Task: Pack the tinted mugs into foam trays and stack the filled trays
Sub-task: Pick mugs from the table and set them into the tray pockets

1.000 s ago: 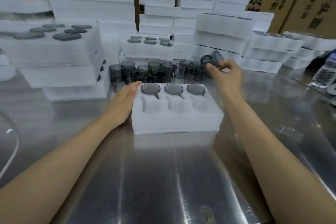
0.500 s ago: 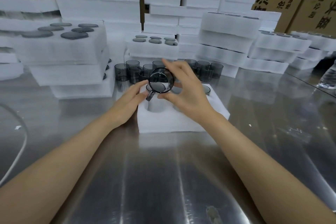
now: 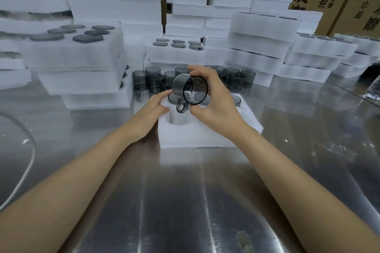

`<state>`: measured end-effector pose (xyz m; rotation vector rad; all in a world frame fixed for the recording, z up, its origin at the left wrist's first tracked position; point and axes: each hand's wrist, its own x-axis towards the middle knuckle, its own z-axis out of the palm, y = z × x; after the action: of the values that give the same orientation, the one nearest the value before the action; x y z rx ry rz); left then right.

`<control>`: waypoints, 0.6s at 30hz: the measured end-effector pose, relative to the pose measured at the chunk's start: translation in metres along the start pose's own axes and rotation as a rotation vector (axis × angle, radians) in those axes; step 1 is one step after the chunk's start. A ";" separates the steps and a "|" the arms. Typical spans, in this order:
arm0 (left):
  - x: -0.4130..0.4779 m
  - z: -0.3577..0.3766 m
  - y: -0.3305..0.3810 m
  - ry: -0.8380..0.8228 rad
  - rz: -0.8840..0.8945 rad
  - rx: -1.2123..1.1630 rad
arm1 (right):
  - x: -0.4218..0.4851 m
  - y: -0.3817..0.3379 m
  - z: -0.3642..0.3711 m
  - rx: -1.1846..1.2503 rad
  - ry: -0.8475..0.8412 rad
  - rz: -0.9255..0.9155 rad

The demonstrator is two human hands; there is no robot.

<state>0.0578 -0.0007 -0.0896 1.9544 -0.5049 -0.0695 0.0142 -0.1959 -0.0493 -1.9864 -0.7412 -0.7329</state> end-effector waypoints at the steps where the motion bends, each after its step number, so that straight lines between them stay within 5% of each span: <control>1: -0.001 0.000 0.001 0.001 -0.002 0.010 | -0.001 -0.001 -0.001 0.018 0.008 0.037; 10: -0.009 0.000 0.008 0.013 -0.030 0.085 | 0.004 -0.001 -0.003 -0.001 0.061 0.252; 15: -0.005 0.010 0.036 -0.058 -0.042 0.161 | 0.004 -0.002 0.000 0.005 -0.125 0.253; 18: 0.005 0.009 0.036 -0.115 0.011 0.407 | 0.002 -0.004 -0.005 0.115 -0.255 0.268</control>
<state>0.0482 -0.0223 -0.0604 2.3541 -0.6441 -0.0762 0.0118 -0.1981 -0.0438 -2.0434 -0.6309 -0.2763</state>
